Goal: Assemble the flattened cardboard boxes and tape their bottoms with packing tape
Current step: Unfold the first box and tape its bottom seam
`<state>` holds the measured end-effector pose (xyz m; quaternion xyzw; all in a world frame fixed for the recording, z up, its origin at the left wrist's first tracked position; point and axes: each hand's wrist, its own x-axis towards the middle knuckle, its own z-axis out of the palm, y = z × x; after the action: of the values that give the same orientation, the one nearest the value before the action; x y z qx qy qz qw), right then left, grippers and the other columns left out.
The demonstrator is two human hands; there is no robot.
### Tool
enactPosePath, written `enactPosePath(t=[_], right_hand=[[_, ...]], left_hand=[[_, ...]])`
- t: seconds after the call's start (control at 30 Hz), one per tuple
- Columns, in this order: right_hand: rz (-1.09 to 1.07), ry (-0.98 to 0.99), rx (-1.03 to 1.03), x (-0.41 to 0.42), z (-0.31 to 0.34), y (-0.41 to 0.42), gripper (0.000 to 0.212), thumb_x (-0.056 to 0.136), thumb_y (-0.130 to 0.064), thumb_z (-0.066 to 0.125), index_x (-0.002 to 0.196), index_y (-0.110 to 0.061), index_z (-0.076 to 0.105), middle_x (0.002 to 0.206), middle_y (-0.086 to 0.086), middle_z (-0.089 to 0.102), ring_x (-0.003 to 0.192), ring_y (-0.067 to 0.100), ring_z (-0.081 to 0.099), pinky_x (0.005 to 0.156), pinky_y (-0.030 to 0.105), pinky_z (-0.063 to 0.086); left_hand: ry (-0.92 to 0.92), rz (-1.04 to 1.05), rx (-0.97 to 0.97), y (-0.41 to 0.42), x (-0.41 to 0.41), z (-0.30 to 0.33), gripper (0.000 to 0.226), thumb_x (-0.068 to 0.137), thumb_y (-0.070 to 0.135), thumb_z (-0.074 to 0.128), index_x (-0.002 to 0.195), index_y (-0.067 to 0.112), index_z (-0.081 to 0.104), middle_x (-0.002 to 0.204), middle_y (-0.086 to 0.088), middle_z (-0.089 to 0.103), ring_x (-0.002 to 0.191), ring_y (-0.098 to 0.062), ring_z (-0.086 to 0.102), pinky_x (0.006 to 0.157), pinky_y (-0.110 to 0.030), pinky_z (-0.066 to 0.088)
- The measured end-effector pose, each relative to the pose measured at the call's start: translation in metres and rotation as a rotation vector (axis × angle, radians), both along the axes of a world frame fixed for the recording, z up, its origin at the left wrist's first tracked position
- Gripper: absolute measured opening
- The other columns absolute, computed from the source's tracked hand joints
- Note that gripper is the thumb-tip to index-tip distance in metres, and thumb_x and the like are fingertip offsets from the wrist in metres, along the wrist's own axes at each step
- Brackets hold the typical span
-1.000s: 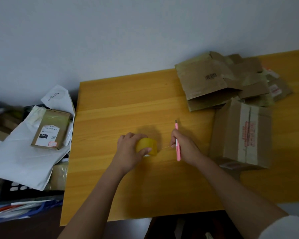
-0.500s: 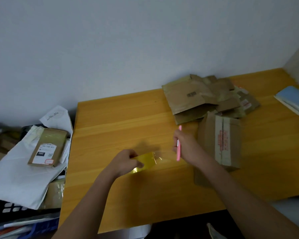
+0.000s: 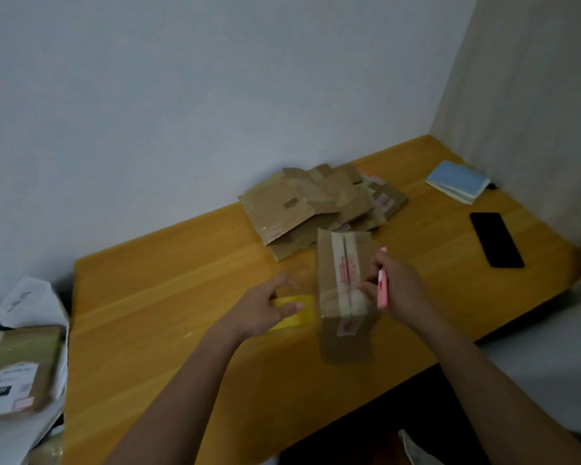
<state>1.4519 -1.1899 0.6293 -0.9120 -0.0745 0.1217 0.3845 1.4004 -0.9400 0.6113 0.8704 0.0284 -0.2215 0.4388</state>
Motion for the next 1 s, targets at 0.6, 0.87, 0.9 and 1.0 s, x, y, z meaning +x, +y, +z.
enactPosePath(t=[0.6,0.87,0.9,1.0], right_hand=[[-0.127,-0.074,0.139,-0.009,-0.03,-0.011,0.037,0.085,-0.016,0.072,0.075,-0.024,0.037,0.088,-0.004,0.062,0.078,0.005,0.063,0.06,0.025,0.056],[0.04,0.032,0.033,-0.004,-0.051,0.003,0.036,0.083,-0.014,0.073,0.08,-0.029,0.04,0.103,-0.008,0.059,0.084,0.008,0.064,0.066,0.028,0.06],[0.06,0.034,0.022,-0.003,-0.051,0.002,0.037,0.081,-0.016,0.075,0.081,-0.028,0.04,0.102,-0.01,0.058,0.084,0.007,0.063,0.063,0.025,0.059],[0.103,0.003,-0.025,-0.004,-0.051,0.005,0.046,0.076,-0.018,0.079,0.078,-0.032,0.035,0.101,-0.009,0.056,0.086,0.009,0.061,0.059,0.022,0.056]], left_hand=[[-0.116,-0.158,0.087,-0.005,0.003,-0.012,0.044,0.077,0.038,0.079,0.113,0.04,0.054,0.119,0.012,0.057,0.104,-0.013,0.057,0.086,-0.043,0.051],[-0.074,-0.209,0.284,-0.017,0.0,-0.006,0.081,0.077,0.036,0.078,0.146,0.034,0.036,0.147,0.01,0.042,0.132,-0.013,0.041,0.103,-0.029,0.039],[-0.047,-0.209,0.324,-0.019,0.001,-0.005,0.083,0.077,0.036,0.078,0.147,0.031,0.035,0.147,0.008,0.042,0.133,-0.015,0.041,0.103,-0.03,0.039],[0.021,-0.234,0.371,-0.027,0.006,0.001,0.076,0.08,0.036,0.075,0.145,0.027,0.038,0.135,0.003,0.045,0.127,-0.021,0.046,0.095,-0.028,0.042]])
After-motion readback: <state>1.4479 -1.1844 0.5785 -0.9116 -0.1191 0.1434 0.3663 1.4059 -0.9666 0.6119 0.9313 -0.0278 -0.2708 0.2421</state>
